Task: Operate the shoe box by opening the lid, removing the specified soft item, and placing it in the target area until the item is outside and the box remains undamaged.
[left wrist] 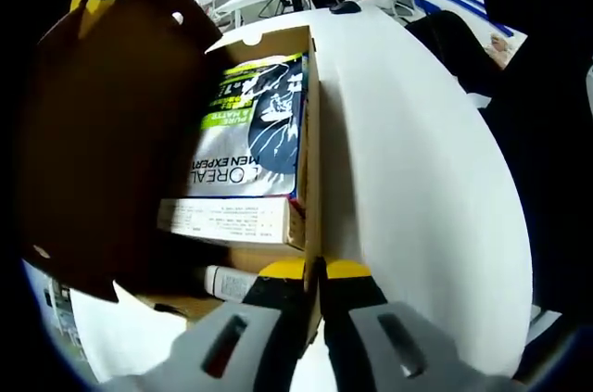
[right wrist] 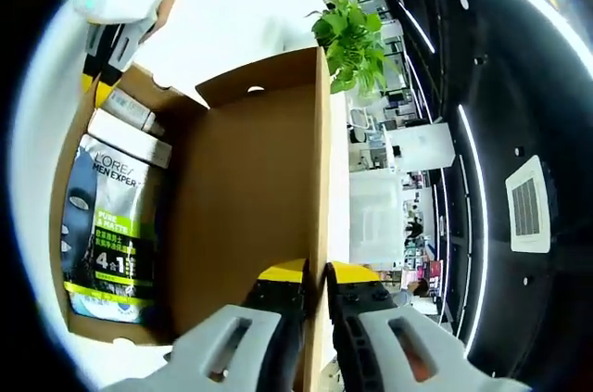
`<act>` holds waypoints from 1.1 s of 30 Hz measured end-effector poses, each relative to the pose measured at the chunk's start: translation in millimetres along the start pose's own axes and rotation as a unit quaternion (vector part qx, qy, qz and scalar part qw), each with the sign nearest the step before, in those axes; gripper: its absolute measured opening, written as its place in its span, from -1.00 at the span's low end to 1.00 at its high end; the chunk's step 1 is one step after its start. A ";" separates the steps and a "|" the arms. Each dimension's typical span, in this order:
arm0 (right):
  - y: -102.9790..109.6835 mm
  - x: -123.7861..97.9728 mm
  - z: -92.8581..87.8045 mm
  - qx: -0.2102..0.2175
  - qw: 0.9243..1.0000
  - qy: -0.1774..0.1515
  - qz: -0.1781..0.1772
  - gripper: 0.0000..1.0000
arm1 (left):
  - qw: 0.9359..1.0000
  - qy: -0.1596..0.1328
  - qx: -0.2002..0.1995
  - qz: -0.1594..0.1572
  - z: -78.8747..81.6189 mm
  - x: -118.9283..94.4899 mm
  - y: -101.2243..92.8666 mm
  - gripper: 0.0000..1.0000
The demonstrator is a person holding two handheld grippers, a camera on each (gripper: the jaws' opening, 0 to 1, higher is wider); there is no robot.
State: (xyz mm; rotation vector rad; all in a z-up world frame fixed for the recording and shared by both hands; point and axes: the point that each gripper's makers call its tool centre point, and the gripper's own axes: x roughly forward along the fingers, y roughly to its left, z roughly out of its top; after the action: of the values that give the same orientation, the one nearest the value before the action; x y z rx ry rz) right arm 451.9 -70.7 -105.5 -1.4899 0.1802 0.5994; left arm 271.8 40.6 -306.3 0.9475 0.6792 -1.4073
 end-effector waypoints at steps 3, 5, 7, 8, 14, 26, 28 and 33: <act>-1.0 4.6 -1.2 -0.004 1.000 0.003 0.013 -0.88 | 1.000 0.000 0.001 0.000 -0.1 -0.3 0.0 -0.93; -2.0 8.0 -2.6 -0.001 1.000 0.003 0.024 -0.88 | 1.000 0.000 0.002 -0.001 -0.1 -0.3 -0.3 -0.93; -2.8 10.2 -3.7 0.003 1.000 0.002 0.030 -0.89 | 1.000 0.000 0.003 -0.001 -0.1 -0.3 -0.5 -0.93; -3.2 11.5 -4.2 0.008 0.999 0.002 0.035 -0.89 | 1.000 0.000 0.004 0.000 0.0 -0.4 -0.6 -0.93; -3.9 16.8 -5.9 0.010 0.999 0.005 0.053 -0.89 | 1.000 0.001 0.000 0.000 -0.5 -0.7 0.1 -0.93; -6.0 32.5 -12.4 0.025 0.996 0.009 0.090 -0.90 | 1.000 0.001 0.000 0.001 -0.5 -1.3 1.0 -0.93; -6.4 36.5 -14.3 0.034 0.995 0.009 0.097 -0.91 | 1.000 0.001 -0.001 0.000 -0.6 -1.5 2.0 -0.93; -6.2 47.8 -18.4 0.044 0.993 0.011 0.110 -0.92 | 1.000 0.002 -0.001 0.000 -0.3 -1.4 1.7 -0.93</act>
State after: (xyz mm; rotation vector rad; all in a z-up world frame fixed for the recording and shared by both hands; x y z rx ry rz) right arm 499.7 -75.6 -124.4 -1.4005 0.3872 0.7434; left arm 273.4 41.5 -305.0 0.9492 0.6830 -1.4047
